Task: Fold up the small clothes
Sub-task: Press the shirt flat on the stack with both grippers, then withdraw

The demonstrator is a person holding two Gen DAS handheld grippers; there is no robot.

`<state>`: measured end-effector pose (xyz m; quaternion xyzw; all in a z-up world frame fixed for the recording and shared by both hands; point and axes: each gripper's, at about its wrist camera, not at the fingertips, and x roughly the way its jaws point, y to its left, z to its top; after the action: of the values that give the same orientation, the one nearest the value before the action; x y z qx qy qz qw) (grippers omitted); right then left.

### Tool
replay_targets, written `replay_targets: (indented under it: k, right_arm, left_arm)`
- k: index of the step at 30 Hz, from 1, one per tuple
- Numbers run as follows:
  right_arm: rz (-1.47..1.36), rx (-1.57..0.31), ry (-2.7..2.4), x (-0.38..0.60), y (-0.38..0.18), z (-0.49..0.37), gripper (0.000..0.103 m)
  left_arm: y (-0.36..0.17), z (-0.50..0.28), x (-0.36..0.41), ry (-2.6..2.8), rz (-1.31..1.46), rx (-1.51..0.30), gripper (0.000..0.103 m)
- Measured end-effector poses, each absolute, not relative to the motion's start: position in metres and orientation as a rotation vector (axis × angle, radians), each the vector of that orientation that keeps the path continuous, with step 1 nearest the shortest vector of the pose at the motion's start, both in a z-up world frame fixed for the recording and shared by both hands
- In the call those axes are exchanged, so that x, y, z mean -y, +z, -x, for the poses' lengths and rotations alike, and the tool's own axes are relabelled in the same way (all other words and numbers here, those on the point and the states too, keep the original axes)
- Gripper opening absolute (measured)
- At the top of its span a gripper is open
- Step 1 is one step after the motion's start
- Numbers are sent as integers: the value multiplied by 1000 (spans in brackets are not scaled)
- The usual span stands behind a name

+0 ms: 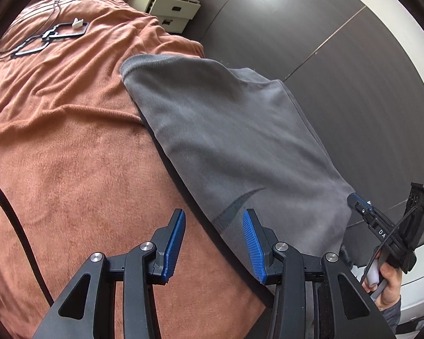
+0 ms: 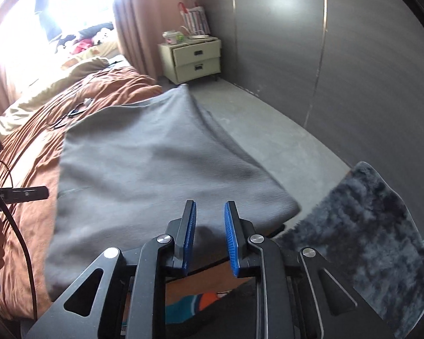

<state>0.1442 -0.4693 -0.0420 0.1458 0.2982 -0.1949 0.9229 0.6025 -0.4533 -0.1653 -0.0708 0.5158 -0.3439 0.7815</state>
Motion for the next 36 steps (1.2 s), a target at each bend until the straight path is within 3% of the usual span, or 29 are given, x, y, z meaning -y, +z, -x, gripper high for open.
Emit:
replay_targets:
  k: [1,15,36]
  right_arm:
    - [-290,-608,-389,466,-41,-144,25]
    - [-277,-625,-301,458,-93,-110,25]
    - [-388,-552,-319,403,-68,-20,25]
  left_arm:
    - [-165,-599,455,-748,148,-1111,44]
    - [-188,-563,483,-793,147,-1189,44]
    - [-198,-494,505,-908,124,-1255,48]
